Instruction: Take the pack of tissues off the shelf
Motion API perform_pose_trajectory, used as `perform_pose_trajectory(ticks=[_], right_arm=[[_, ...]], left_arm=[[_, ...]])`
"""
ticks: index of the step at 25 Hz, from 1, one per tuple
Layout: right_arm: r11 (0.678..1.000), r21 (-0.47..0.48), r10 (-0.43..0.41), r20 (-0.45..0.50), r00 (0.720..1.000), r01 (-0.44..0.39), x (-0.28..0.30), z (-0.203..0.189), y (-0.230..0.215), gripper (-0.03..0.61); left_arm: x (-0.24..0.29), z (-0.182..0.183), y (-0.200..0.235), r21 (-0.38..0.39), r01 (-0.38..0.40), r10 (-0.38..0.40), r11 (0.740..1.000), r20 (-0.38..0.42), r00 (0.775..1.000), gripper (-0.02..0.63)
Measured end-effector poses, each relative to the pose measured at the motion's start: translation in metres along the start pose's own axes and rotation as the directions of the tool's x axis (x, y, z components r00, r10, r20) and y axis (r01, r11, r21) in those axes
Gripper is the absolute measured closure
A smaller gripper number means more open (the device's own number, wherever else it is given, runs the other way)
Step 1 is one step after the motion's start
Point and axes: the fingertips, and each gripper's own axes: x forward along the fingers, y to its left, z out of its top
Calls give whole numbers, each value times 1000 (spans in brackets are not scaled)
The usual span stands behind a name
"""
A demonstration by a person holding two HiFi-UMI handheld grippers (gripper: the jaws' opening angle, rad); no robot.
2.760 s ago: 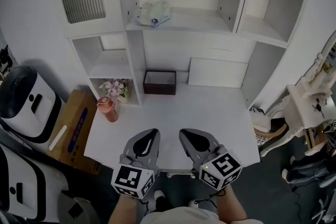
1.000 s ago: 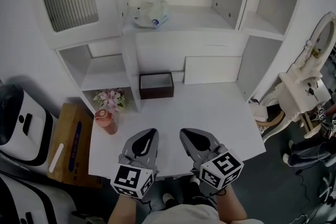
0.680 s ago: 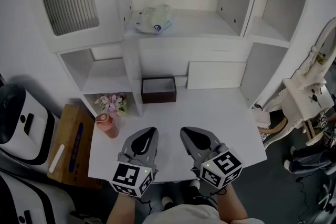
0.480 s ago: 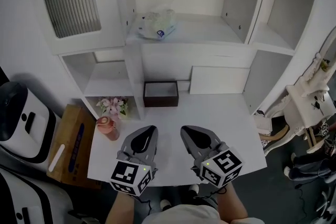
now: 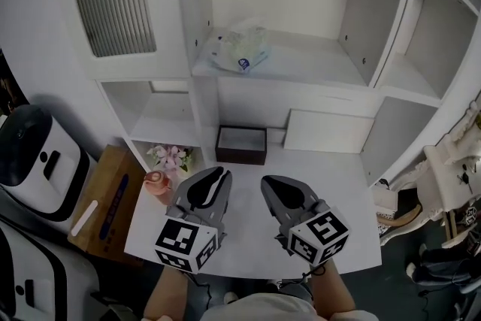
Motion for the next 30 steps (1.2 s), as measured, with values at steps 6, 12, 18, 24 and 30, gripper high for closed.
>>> perform_pose_trajectory(ticks=[6, 12, 18, 24, 30], right_arm=[[999, 2, 48, 12, 999, -48, 7, 7, -10, 575], [996, 3, 84, 22, 996, -84, 8, 12, -21, 575], [995, 3, 104, 25, 994, -104, 8, 14, -32, 575], [994, 7, 113, 22, 993, -113, 6, 14, -41, 575], [992, 13, 122, 17, 992, -122, 5, 12, -53, 575]], left_arm=[[18, 30, 7, 22, -35, 35, 999, 4, 999, 541], [33, 65, 12, -8, -51, 52, 999, 42, 998, 508], [48, 89, 17, 15, -91, 90, 996, 71, 993, 480], [69, 104, 19, 60, -124, 119, 990, 78, 990, 442], [87, 117, 26, 72, -166, 159, 984, 96, 983, 417]])
